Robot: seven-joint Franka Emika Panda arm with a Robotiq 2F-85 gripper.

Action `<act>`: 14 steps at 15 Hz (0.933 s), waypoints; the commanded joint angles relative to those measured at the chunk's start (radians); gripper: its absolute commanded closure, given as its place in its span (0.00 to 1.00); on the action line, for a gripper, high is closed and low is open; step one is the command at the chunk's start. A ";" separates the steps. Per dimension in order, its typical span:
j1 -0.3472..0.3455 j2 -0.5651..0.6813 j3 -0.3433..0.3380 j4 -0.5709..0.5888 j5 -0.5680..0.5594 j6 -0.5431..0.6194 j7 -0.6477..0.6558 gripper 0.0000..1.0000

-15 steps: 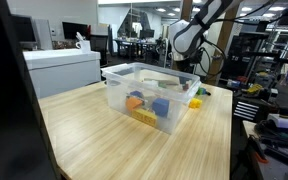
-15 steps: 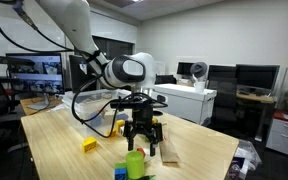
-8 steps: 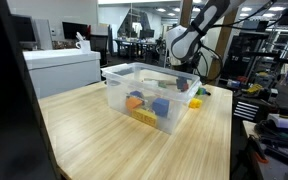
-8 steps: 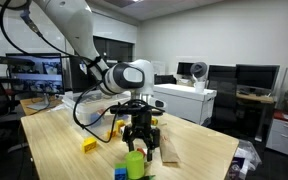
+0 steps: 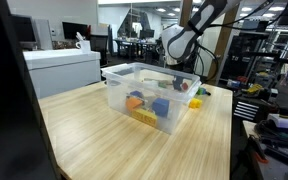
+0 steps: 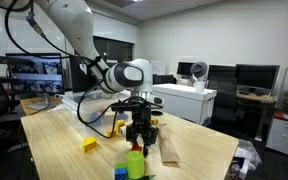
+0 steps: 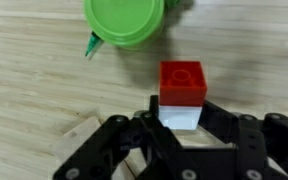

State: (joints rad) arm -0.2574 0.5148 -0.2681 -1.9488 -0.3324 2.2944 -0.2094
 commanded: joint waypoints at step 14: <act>0.096 -0.364 0.108 -0.008 0.040 -0.086 -0.011 0.85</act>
State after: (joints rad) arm -0.1726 0.2578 -0.1959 -1.9349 -0.3437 2.2299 -0.1850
